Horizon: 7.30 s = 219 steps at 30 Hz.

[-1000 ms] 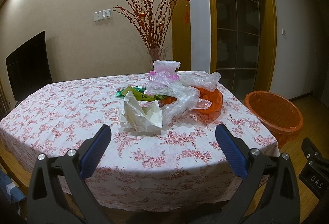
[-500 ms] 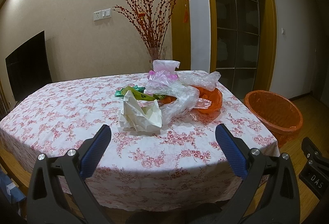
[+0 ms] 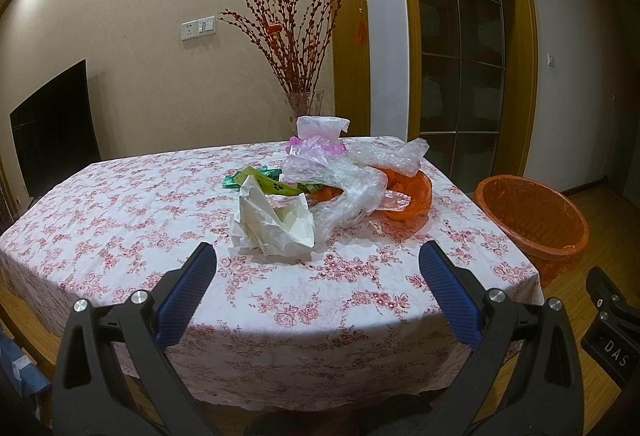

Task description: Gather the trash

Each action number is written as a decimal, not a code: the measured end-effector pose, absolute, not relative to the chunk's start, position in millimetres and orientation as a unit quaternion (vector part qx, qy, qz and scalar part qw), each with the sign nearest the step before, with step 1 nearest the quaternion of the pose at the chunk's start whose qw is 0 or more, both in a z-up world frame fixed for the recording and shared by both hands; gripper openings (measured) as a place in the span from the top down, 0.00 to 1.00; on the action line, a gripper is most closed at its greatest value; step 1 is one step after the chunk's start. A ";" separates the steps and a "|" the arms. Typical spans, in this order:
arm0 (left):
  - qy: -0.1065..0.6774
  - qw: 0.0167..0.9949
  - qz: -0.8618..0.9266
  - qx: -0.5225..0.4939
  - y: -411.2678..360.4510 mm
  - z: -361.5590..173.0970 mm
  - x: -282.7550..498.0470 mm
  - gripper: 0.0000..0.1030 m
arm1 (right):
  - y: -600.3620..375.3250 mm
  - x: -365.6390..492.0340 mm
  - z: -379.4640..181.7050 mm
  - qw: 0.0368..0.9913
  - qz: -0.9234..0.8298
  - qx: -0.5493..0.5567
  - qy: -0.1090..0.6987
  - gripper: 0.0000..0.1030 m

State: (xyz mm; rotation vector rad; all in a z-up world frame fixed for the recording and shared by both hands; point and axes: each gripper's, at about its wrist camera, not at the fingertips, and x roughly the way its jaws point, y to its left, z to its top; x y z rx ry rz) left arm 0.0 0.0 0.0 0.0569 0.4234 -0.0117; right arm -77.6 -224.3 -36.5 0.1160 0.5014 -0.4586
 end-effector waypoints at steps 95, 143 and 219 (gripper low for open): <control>0.266 0.959 0.054 -0.081 140.4 3.0 165.9 0.80 | -151.9 219.7 -52.8 0.941 0.005 0.037 0.337 0.82; 0.264 0.931 -0.248 -0.033 -136.7 3.2 189.6 0.80 | -343.2 85.4 -32.7 0.939 -0.209 0.155 0.224 0.95; 0.299 0.952 0.045 -0.053 116.0 -30.3 170.4 0.37 | -122.5 172.3 -59.9 0.920 0.139 0.054 0.363 0.91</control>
